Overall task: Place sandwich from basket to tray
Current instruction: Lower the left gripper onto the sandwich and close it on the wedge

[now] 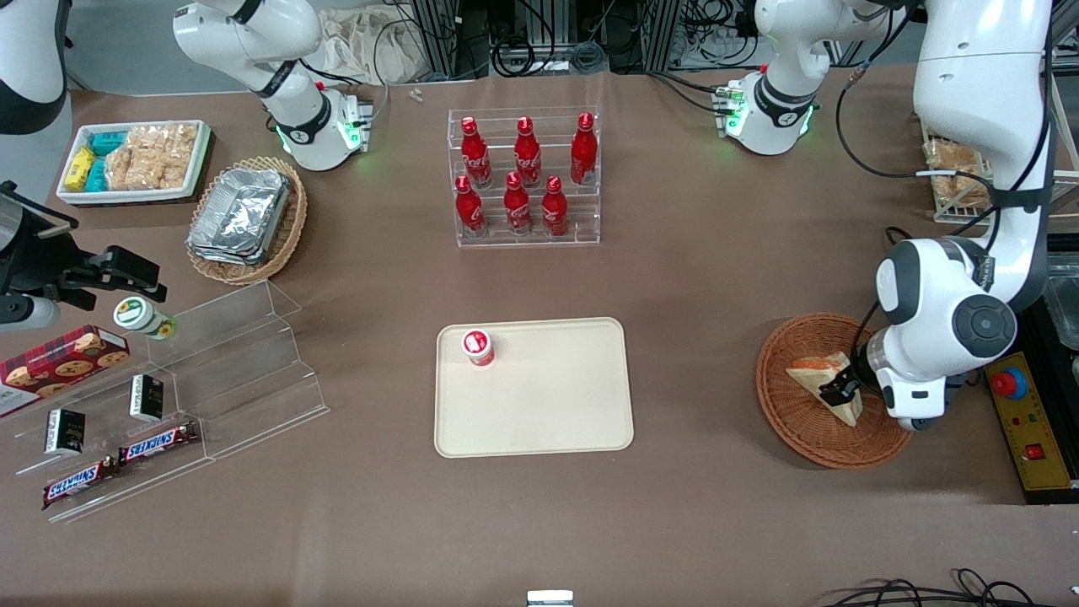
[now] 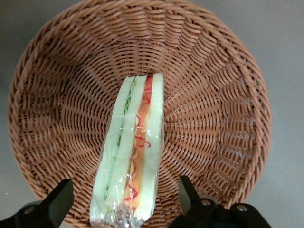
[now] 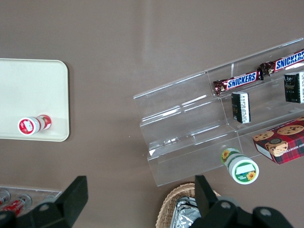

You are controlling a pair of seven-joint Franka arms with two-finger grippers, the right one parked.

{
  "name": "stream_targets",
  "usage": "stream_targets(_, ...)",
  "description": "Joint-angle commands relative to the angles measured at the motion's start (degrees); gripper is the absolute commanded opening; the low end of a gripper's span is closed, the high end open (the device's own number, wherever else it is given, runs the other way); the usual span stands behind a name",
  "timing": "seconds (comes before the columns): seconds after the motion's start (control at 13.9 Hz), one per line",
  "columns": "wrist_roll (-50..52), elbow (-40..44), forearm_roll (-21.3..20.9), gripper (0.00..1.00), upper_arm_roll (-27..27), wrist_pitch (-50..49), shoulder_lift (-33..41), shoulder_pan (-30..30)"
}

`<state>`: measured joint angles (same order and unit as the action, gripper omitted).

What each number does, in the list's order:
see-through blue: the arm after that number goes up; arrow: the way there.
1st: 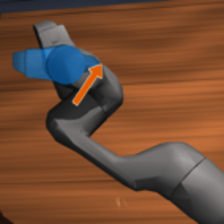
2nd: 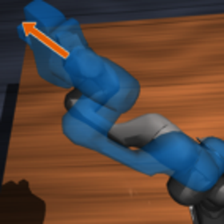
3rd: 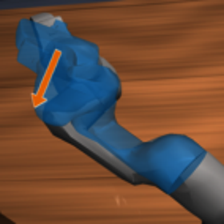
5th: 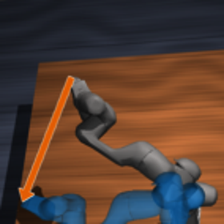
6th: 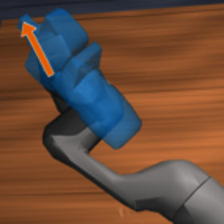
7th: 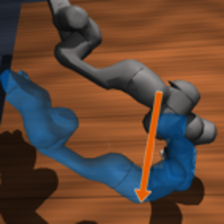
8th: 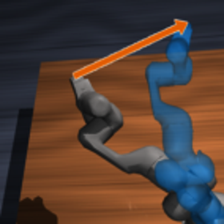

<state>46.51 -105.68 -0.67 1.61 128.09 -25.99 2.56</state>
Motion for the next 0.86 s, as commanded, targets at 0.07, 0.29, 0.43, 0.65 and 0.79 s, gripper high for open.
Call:
stream_targets(0.07,1.6,-1.0,-0.3,0.98,0.0,1.7,-0.8,-0.3)
stream_targets(0.29,1.7,-1.2,-0.3,0.94,0.0,2.5,-1.5,-0.3)
stream_targets(0.43,2.1,-1.4,-0.3,0.79,0.0,2.8,-1.4,-0.3)
stream_targets(0.65,4.5,-1.4,-0.3,0.41,0.0,2.8,-1.4,-0.3)
stream_targets(0.79,4.6,-1.4,-0.3,0.20,0.0,2.6,-1.2,-0.3)
